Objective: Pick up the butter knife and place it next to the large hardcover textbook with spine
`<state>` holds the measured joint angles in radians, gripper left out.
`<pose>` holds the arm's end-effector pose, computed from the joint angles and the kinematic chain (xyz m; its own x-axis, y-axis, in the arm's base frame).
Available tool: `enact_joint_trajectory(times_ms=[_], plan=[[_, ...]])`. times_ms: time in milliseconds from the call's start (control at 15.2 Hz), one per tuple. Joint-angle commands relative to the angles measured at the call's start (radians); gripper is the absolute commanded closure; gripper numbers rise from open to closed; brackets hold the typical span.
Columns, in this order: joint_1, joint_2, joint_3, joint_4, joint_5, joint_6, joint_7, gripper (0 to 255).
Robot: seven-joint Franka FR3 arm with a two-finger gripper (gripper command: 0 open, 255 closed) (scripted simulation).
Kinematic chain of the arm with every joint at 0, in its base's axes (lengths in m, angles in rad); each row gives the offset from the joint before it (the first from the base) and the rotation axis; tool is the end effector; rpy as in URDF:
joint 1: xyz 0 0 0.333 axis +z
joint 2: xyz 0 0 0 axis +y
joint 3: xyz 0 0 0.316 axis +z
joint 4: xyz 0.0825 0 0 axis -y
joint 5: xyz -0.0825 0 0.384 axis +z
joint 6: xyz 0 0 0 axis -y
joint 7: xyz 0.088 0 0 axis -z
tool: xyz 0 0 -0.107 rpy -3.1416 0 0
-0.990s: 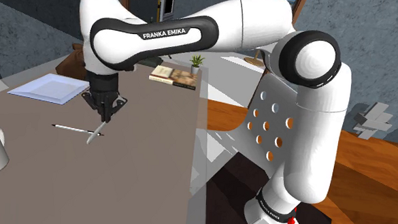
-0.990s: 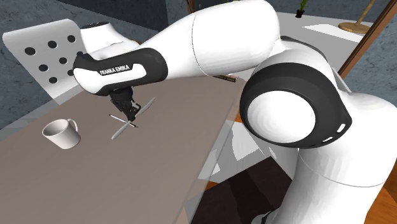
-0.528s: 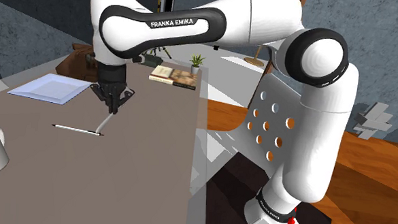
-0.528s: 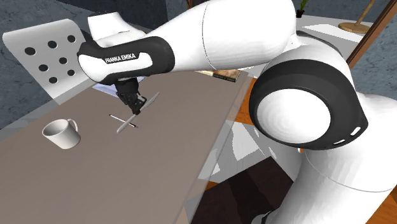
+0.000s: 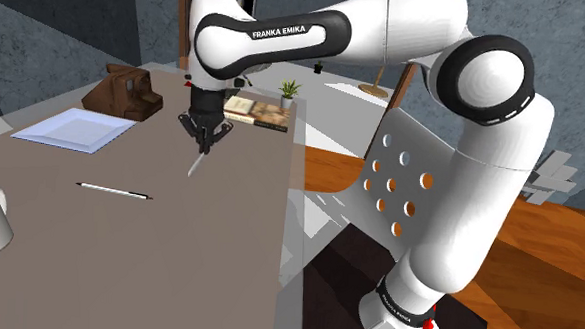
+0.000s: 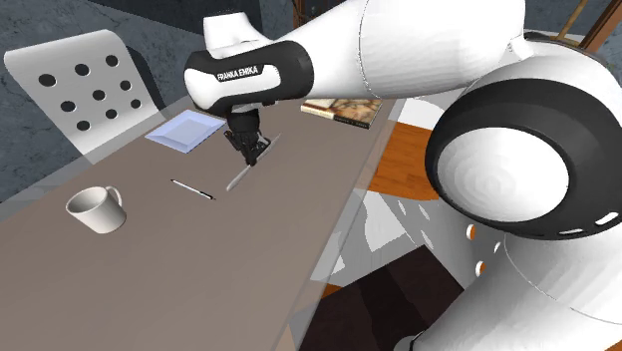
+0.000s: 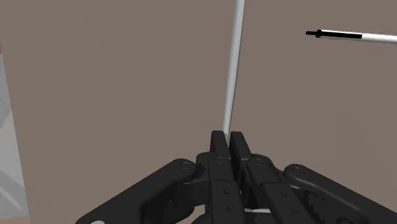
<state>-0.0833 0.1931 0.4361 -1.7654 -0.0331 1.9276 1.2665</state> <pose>0.5789 0.1951 0.4591 0.6141 -0.7875 -0.0517 -0.7887 -0.6148 -0.0032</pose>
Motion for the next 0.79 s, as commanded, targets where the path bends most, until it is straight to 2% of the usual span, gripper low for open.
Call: enact_joint_trajectory(times_ms=[0, 726], plan=[[-0.031, -0.022, -0.016, -0.025, 0.012, 0.003, -0.05, 255], [-0.18, -0.06, -0.121, -0.062, 0.036, -0.001, -0.31, 255]])
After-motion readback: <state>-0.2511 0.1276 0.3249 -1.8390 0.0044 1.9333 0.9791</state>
